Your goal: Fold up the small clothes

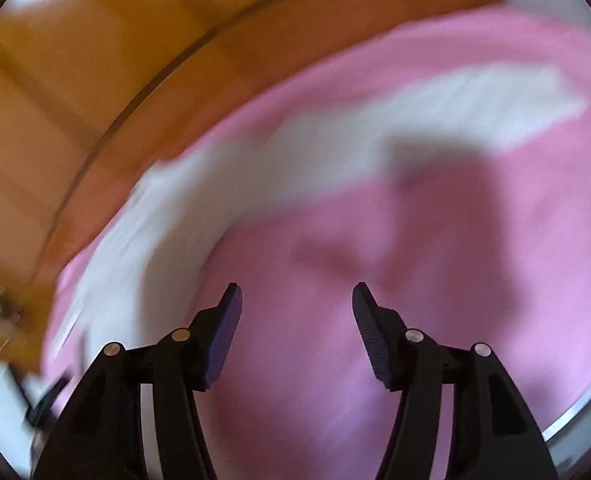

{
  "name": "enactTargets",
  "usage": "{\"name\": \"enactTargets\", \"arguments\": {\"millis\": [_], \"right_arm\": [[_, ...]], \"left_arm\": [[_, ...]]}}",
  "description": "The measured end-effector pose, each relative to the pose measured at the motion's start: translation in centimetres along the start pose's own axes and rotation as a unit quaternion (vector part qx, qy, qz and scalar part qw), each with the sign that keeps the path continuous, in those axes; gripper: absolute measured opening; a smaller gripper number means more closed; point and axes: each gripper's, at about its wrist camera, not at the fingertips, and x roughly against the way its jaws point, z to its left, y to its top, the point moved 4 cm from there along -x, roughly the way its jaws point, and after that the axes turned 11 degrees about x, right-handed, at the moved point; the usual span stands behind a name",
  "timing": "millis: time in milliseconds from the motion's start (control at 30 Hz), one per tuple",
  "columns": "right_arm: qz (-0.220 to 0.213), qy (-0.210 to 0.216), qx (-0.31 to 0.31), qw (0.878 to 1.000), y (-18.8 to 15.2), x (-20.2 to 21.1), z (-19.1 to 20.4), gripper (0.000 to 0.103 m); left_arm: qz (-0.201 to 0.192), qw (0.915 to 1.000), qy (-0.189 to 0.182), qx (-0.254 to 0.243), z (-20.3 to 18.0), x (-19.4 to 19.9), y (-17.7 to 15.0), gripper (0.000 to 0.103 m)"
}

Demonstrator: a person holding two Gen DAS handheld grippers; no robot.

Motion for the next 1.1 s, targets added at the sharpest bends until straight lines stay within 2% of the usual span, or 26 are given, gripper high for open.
{"name": "enactTargets", "arguments": {"millis": [100,133,167,200,233,267,300,333,367,433,467,567,600,700,800,933,1033,1100], "right_arm": [[0.044,0.04,0.018,0.998,-5.0,-1.3,3.7,0.056],[0.051,0.045,0.022,0.997,-6.0,-1.7,4.3,0.054],[0.053,0.047,0.025,0.997,-6.7,-1.9,4.8,0.054],[0.049,0.047,0.024,0.997,-7.0,-2.3,4.9,0.052],[0.05,0.047,0.025,0.997,-7.3,-2.4,5.2,0.044],[0.053,0.046,0.027,0.997,-7.1,-2.3,5.2,0.035],[0.058,0.034,0.033,0.997,-7.7,-1.9,6.4,0.017],[0.059,0.025,0.041,0.997,-6.9,-2.0,6.3,0.009],[0.054,0.017,0.051,0.997,-6.0,-1.7,6.4,0.008],[0.01,0.012,0.074,0.997,-4.0,1.3,8.1,0.006],[-0.026,0.023,0.079,0.996,-3.2,3.5,8.8,0.006],[-0.088,0.036,0.126,0.987,-2.2,8.0,11.7,0.006],[-0.086,0.022,0.149,0.985,-2.5,8.4,12.3,0.006],[0.001,-0.037,0.15,0.988,-5.2,4.3,10.4,0.005],[0.065,-0.072,0.098,0.991,-8.3,0.0,6.4,0.005],[0.098,-0.08,0.082,0.989,-10.7,-1.7,4.7,0.005],[0.096,-0.081,0.092,0.988,-9.8,-1.1,4.3,0.005],[0.081,-0.062,0.092,0.991,-8.7,-0.4,4.7,0.008]], "left_arm": [[0.032,0.999,-0.028,0.012,1.8,0.4,-1.4,0.086],[0.05,0.9974,-0.049,0.014,2.2,0.4,-2.1,0.085],[0.064,0.9956,-0.066,0.015,2.5,0.4,-2.8,0.076],[0.075,0.9939,-0.079,0.016,2.7,0.3,-3.4,0.073],[0.08,0.9929,-0.086,0.015,2.9,0.3,-4.1,0.067],[0.077,0.9929,-0.089,0.013,3.0,0.3,-4.4,0.058],[0.076,0.9926,-0.094,0.012,3.0,0.4,-4.6,0.05],[0.082,0.9906,-0.108,0.016,3.0,0.5,-4.8,0.025],[0.088,0.9888,-0.119,0.019,2.9,0.6,-4.9,0.009],[0.072,0.9891,-0.128,0.01,2.6,1.7,-4.6,0.007],[0.062,0.9892,-0.133,0.005,2.2,2.5,-4.4,0.006],[0.029,0.987,-0.158,0.0,2.2,5.9,-3.2,0.005],[0.023,0.9875,-0.155,-0.011,2.3,6.8,-3.4,0.005],[0.047,0.9898,-0.13,-0.033,2.8,6.4,-5.2,0.004],[0.085,0.9909,-0.1,-0.031,4.2,4.4,-7.7,0.003],[0.09,0.992,-0.082,-0.032,5.0,3.8,-8.5,0.003],[0.093,0.9923,-0.07,-0.041,4.6,3.5,-8.0,0.003],[0.091,0.9907,-0.087,-0.052,3.7,4.1,-7.5,0.003]]}}
